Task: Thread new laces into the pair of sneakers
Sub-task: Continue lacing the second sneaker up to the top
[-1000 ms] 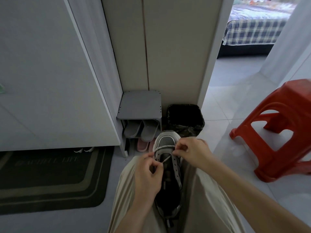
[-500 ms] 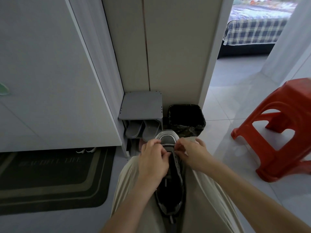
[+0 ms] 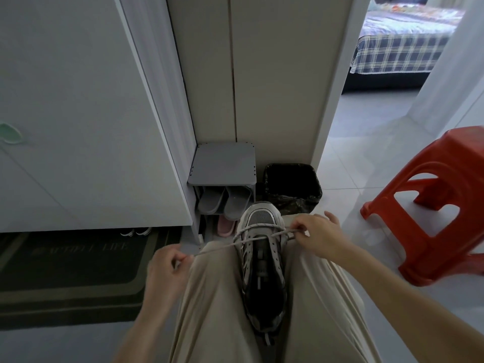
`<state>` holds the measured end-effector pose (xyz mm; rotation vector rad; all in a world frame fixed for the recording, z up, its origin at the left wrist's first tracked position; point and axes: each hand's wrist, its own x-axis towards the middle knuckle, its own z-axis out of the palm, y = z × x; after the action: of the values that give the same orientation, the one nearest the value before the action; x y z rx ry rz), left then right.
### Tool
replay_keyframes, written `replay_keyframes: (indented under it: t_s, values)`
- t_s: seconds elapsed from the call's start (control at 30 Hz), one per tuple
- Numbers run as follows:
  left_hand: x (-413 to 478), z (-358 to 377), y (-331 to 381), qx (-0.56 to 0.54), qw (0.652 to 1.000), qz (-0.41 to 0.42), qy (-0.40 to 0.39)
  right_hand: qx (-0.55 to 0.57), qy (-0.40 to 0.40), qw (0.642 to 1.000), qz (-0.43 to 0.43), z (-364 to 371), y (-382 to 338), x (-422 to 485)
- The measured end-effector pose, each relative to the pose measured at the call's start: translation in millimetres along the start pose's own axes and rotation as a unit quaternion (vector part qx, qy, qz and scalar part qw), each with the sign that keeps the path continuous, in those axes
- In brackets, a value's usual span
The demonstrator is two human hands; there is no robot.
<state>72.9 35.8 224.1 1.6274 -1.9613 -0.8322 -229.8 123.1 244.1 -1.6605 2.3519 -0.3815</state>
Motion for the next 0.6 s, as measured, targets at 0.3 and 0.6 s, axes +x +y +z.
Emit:
replay_keyframes:
  t_s: [0.3, 0.6]
  values:
    - [-13, -17, -51, -0.018, 0.987, -0.149, -0.063, 0.039, 0.024, 0.999, 0.002, 2, 0, 6]
    - [5, 13, 14, 0.042, 0.995, 0.079, -0.047, 0.064, 0.012, 0.997, -0.040, 3, -9, 6]
